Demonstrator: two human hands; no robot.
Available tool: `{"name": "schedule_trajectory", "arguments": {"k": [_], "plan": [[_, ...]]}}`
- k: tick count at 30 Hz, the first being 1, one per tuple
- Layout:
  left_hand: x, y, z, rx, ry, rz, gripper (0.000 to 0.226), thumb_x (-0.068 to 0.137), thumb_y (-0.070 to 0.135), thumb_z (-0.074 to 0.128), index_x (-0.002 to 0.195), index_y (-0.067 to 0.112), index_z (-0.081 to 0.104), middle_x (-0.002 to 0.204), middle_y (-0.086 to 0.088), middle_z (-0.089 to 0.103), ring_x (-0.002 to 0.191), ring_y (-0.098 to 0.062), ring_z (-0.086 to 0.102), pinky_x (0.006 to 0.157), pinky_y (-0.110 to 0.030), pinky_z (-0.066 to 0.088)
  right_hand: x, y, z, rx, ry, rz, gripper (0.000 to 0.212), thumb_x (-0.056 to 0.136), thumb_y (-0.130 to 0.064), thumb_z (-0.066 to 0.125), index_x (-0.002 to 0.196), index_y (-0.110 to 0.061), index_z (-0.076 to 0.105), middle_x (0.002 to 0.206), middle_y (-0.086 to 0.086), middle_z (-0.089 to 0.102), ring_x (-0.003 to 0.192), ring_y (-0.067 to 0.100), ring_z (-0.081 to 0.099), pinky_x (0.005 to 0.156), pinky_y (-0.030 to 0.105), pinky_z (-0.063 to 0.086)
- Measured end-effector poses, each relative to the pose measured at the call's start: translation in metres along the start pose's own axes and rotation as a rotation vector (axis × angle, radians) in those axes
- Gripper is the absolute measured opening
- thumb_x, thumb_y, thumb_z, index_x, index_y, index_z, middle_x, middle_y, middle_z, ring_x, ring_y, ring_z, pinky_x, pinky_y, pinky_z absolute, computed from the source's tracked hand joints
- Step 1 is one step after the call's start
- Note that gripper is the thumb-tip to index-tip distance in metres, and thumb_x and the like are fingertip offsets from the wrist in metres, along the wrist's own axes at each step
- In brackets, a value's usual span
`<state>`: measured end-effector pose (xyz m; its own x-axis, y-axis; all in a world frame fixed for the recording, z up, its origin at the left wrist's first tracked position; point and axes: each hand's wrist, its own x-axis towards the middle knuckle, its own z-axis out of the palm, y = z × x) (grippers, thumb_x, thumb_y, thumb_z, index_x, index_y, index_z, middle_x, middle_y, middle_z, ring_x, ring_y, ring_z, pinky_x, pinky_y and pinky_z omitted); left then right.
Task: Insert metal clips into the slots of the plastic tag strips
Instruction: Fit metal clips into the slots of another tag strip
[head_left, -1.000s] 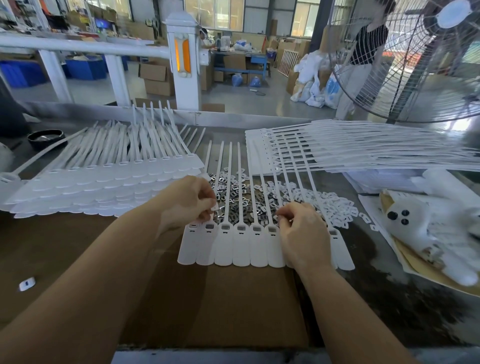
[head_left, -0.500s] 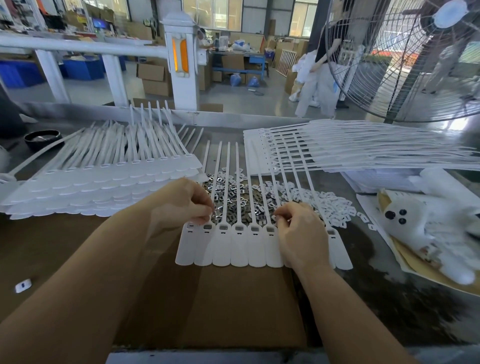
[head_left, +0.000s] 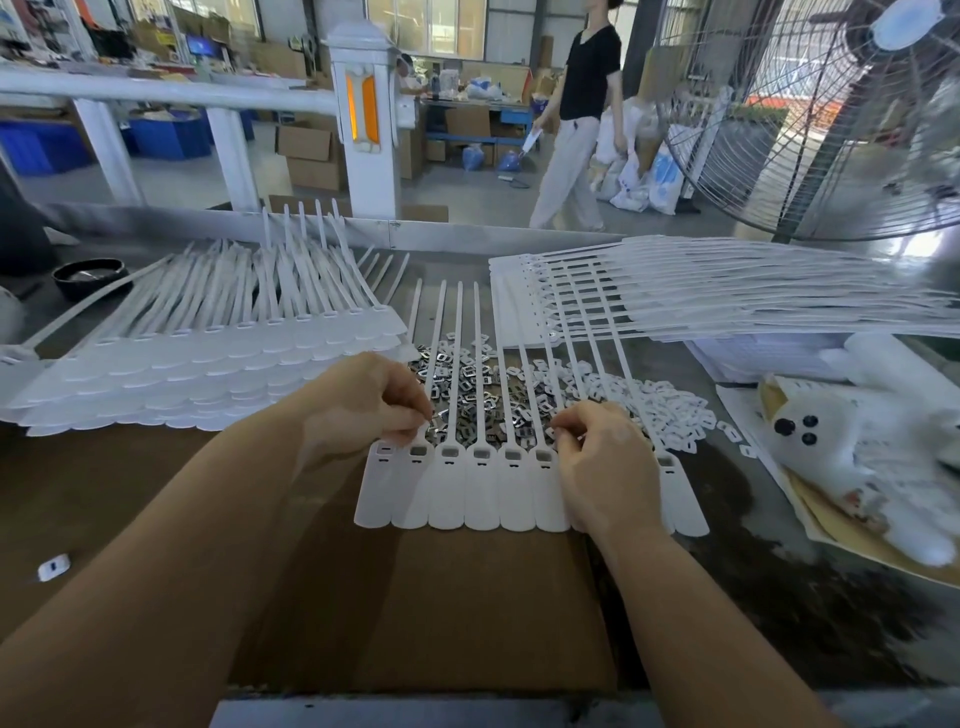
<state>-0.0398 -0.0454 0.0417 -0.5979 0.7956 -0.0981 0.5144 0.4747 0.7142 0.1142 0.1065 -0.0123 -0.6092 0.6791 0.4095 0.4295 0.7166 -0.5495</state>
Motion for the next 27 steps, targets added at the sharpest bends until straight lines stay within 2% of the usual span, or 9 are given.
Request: {"name": "schedule_trajectory", "arguments": {"k": [3, 7, 9, 11, 14, 16, 21, 24, 27], "plan": [[0.001, 0.001, -0.001, 0.123, -0.083, 0.026, 0.023, 0.09, 0.004, 0.057, 0.079, 0.022, 0.065, 0.067, 0.006, 0.064, 0.053, 0.003, 0.057, 0.057, -0.009, 0.044, 0.0, 0.0, 0.0, 0.001, -0.003, 0.002, 0.014, 0.092, -0.014, 0.053, 0.097, -0.014, 0.066, 0.097, -0.001, 0.059, 0.091, 0.016, 0.054, 0.083, 0.026, 0.042], [0.008, 0.0, 0.001, 0.312, -0.12, 0.047, 0.029, 0.09, 0.008, 0.056, 0.074, 0.032, 0.062, 0.065, 0.014, 0.059, 0.057, 0.002, 0.054, 0.055, -0.01, 0.038, 0.0, -0.001, 0.0, 0.008, -0.003, 0.007, 0.014, 0.091, -0.014, 0.054, 0.097, -0.014, 0.066, 0.096, -0.002, 0.058, 0.09, 0.015, 0.054, 0.084, 0.028, 0.044], [0.011, 0.0, 0.002, 0.35, -0.121, 0.072, 0.032, 0.087, 0.008, 0.059, 0.069, 0.034, 0.061, 0.058, 0.018, 0.058, 0.055, 0.005, 0.054, 0.052, -0.006, 0.037, 0.0, -0.001, 0.0, 0.013, -0.001, 0.008, 0.013, 0.091, -0.013, 0.054, 0.096, -0.014, 0.066, 0.095, -0.002, 0.058, 0.089, 0.015, 0.053, 0.083, 0.028, 0.043], [0.015, -0.001, 0.003, 0.359, -0.125, 0.087, 0.033, 0.085, 0.008, 0.061, 0.067, 0.036, 0.059, 0.057, 0.019, 0.059, 0.056, 0.006, 0.055, 0.056, -0.011, 0.04, 0.0, -0.001, -0.001, 0.013, 0.001, 0.004, 0.014, 0.091, -0.013, 0.054, 0.096, -0.014, 0.066, 0.095, -0.002, 0.057, 0.089, 0.015, 0.053, 0.084, 0.028, 0.043], [0.018, -0.006, 0.004, 0.332, -0.113, 0.099, 0.029, 0.084, 0.008, 0.063, 0.072, 0.035, 0.057, 0.059, 0.023, 0.061, 0.059, 0.006, 0.057, 0.06, -0.021, 0.044, 0.001, 0.0, 0.0, 0.015, -0.001, 0.0, 0.013, 0.091, -0.013, 0.054, 0.096, -0.014, 0.066, 0.093, -0.004, 0.055, 0.087, 0.013, 0.05, 0.082, 0.025, 0.041], [0.017, -0.008, 0.002, 0.272, -0.107, 0.108, 0.029, 0.082, 0.007, 0.065, 0.073, 0.033, 0.057, 0.062, 0.019, 0.064, 0.06, 0.002, 0.059, 0.065, -0.025, 0.049, 0.001, 0.001, 0.001, 0.018, 0.003, 0.002, 0.013, 0.091, -0.014, 0.054, 0.095, -0.014, 0.066, 0.09, -0.006, 0.051, 0.084, 0.01, 0.045, 0.078, 0.021, 0.035], [0.009, -0.013, 0.002, 0.094, -0.099, 0.109, 0.021, 0.082, 0.007, 0.068, 0.078, 0.026, 0.06, 0.069, 0.01, 0.066, 0.064, -0.001, 0.06, 0.063, -0.018, 0.042, 0.001, 0.002, 0.002, 0.012, 0.009, -0.006, 0.013, 0.091, -0.014, 0.054, 0.095, -0.015, 0.066, 0.089, -0.007, 0.05, 0.083, 0.009, 0.044, 0.078, 0.021, 0.035], [0.006, -0.015, 0.003, 0.029, -0.077, 0.096, 0.018, 0.082, 0.007, 0.068, 0.079, 0.022, 0.06, 0.078, 0.003, 0.066, 0.077, -0.012, 0.063, 0.069, -0.021, 0.045, 0.001, 0.003, 0.002, 0.003, 0.016, -0.009, 0.012, 0.091, -0.015, 0.054, 0.095, -0.016, 0.066, 0.089, -0.008, 0.049, 0.083, 0.008, 0.042, 0.076, 0.019, 0.032], [0.006, -0.018, 0.003, -0.02, -0.072, 0.086, 0.017, 0.082, 0.005, 0.068, 0.079, 0.02, 0.06, 0.076, 0.003, 0.067, 0.078, -0.015, 0.063, 0.072, -0.024, 0.047, 0.001, 0.003, 0.003, 0.002, 0.018, -0.011, 0.012, 0.091, -0.015, 0.054, 0.094, -0.015, 0.066, 0.089, -0.007, 0.051, 0.082, 0.008, 0.043, 0.076, 0.019, 0.033]]}}
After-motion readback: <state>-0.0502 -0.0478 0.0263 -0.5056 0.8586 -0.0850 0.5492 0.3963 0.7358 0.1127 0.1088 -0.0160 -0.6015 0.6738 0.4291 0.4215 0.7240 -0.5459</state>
